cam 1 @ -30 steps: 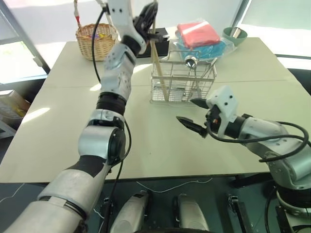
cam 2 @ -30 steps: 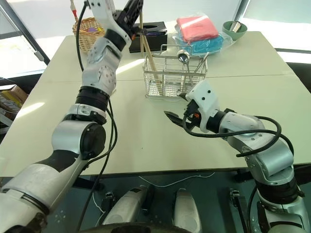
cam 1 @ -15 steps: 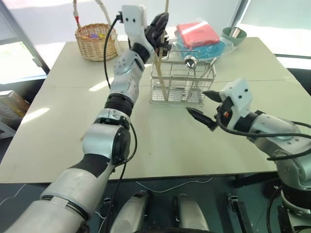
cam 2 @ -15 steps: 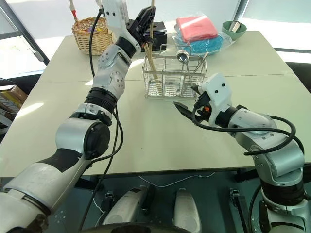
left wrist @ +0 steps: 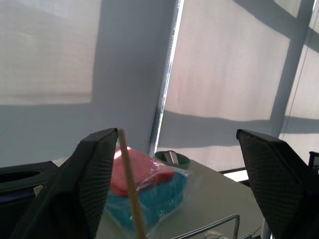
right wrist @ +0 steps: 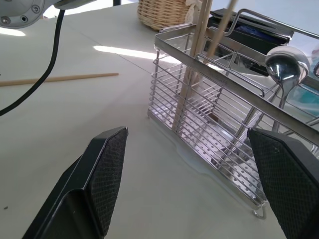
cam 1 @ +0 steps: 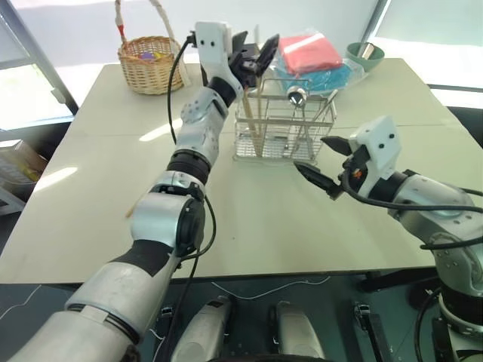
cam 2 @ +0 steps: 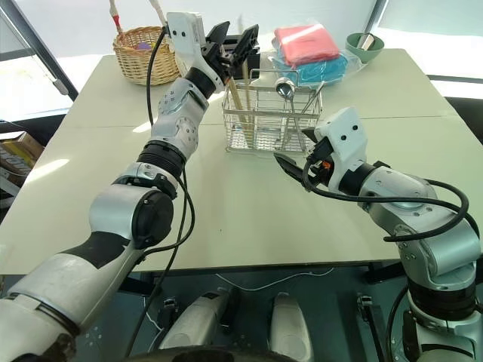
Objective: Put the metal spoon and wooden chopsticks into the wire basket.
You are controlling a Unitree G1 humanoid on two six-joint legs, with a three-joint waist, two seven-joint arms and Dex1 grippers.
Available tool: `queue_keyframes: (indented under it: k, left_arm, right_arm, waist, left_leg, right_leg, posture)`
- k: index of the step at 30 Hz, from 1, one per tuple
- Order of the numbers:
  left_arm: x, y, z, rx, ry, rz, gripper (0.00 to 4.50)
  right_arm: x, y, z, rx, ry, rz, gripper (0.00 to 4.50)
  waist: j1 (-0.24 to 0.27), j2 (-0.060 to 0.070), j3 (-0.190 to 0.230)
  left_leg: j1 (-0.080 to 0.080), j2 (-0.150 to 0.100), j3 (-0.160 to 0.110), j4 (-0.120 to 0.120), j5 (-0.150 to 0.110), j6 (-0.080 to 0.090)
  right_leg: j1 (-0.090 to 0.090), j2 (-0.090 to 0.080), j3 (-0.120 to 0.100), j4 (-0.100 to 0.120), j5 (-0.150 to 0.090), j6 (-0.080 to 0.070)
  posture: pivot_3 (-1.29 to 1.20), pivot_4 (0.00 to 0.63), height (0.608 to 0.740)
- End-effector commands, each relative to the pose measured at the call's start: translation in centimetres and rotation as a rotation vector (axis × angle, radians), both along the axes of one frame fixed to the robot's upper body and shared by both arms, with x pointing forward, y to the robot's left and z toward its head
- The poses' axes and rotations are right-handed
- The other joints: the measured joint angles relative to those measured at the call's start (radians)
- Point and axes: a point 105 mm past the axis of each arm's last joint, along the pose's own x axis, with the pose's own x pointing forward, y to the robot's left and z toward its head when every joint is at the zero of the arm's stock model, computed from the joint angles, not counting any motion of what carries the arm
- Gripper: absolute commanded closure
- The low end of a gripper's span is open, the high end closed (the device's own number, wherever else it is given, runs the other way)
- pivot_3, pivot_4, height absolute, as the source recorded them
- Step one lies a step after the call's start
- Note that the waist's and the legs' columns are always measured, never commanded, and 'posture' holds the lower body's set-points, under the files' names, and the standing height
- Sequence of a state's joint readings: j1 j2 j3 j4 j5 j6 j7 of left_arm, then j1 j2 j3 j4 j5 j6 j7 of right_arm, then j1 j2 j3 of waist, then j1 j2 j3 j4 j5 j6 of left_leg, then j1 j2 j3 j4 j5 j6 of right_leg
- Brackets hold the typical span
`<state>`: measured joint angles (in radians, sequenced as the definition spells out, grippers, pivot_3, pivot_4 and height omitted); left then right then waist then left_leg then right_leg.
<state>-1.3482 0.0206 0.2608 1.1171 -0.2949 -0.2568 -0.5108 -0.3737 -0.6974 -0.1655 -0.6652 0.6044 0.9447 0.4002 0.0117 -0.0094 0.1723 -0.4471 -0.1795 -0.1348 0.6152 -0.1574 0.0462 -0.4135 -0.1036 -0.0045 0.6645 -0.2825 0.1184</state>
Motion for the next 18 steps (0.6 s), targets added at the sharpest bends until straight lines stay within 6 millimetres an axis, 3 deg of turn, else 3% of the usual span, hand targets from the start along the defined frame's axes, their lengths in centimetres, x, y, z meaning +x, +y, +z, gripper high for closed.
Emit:
queue_keyframes:
  k: [1,6,13,16,18]
  left_arm:
    - [-0.2,1.6,2.1,-0.051,-0.039,0.019,0.03]
    - [-0.3,4.4,3.3,-0.023,-0.055,0.066,0.03]
    - [-1.9,9.6,4.1,0.192,-0.007,0.118,0.03]
    - [-3.0,13.3,2.7,0.352,0.060,0.126,0.03]
    - [-2.5,16.4,-1.8,0.492,0.250,0.177,0.03]
  right_arm:
    - [-0.3,0.1,1.4,0.003,-0.061,0.005,0.51]
    - [0.0,0.3,1.2,0.004,-0.057,0.014,0.51]
    - [0.2,0.5,1.1,-0.001,-0.053,0.037,0.51]
    - [0.4,0.7,0.7,-0.003,-0.042,0.053,0.51]
    - [0.6,1.1,0.6,-0.003,-0.037,0.071,0.51]
  waist:
    - [0.000,0.000,0.000]
    - [-0.006,0.000,0.000]
    - [-0.011,0.000,0.000]
    - [-0.010,0.000,0.000]
    - [-0.010,0.001,0.000]
  left_leg:
    - [0.000,0.000,0.000,0.000,0.000,0.000]
    - [0.000,0.000,0.000,0.000,0.000,0.000]
    - [0.000,0.000,0.000,0.000,0.000,0.000]
    - [0.000,0.000,0.000,0.000,0.000,0.000]
    - [0.002,0.000,0.000,-0.001,0.000,0.000]
  right_leg:
    - [0.000,0.000,0.000,0.000,0.000,0.000]
    - [-0.001,0.000,0.000,0.000,0.000,0.000]
    - [-0.001,0.001,0.001,0.001,0.000,0.000]
    - [0.000,0.001,0.001,0.001,0.000,0.000]
    - [0.000,0.001,0.001,0.001,0.000,0.000]
  posture:
    - [0.00,0.150,0.725]
    - [0.00,0.150,0.725]
    - [0.00,0.150,0.725]
    - [0.00,0.150,0.725]
    - [0.00,0.150,0.725]
